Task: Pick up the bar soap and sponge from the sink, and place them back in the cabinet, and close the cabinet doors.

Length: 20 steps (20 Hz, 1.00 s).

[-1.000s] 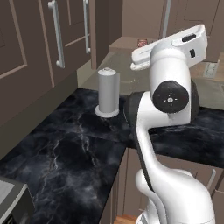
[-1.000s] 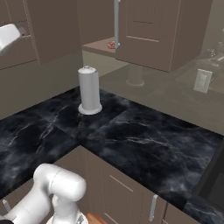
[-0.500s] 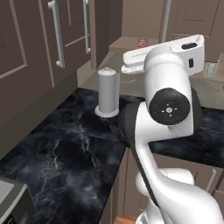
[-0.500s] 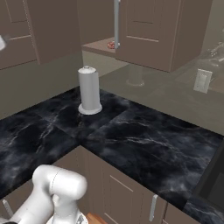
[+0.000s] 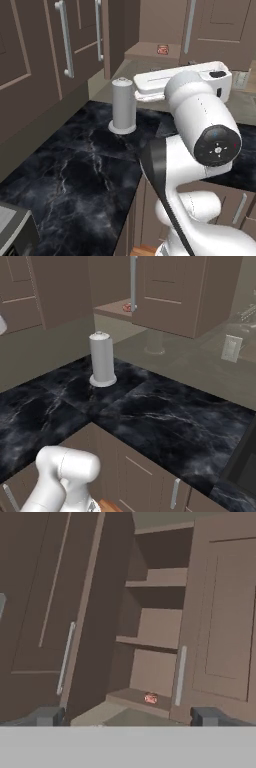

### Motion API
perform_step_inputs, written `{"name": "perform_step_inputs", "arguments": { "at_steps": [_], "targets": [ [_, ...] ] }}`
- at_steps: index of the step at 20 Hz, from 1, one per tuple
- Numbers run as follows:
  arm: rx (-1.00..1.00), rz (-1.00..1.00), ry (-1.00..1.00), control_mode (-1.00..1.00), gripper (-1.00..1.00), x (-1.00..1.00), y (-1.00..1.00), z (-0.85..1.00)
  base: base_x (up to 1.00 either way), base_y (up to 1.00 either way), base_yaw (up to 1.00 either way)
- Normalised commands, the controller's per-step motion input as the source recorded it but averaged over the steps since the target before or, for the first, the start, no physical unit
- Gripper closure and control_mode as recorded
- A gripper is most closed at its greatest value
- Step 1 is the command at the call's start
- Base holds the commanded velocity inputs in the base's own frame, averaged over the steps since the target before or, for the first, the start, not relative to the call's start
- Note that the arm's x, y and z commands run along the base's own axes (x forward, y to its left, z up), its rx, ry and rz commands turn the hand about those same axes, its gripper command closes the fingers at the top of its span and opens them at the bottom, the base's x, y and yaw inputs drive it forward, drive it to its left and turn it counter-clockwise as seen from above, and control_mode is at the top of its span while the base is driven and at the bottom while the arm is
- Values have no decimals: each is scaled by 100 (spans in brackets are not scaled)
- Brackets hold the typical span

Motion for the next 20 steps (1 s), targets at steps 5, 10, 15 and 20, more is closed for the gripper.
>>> {"name": "perform_step_inputs", "arguments": {
  "at_steps": [5,10,15,20],
  "targets": [
    [0,22,-7,-100,-100,5,0,-35,0,0,0],
    [0,15,-3,-100,-100,17,0,-24,0,0,0],
    [0,10,0,-100,-100,13,3,-19,0,0,0],
    [0,5,0,-100,-100,17,12,-8,0,0,0]
  ]
}}
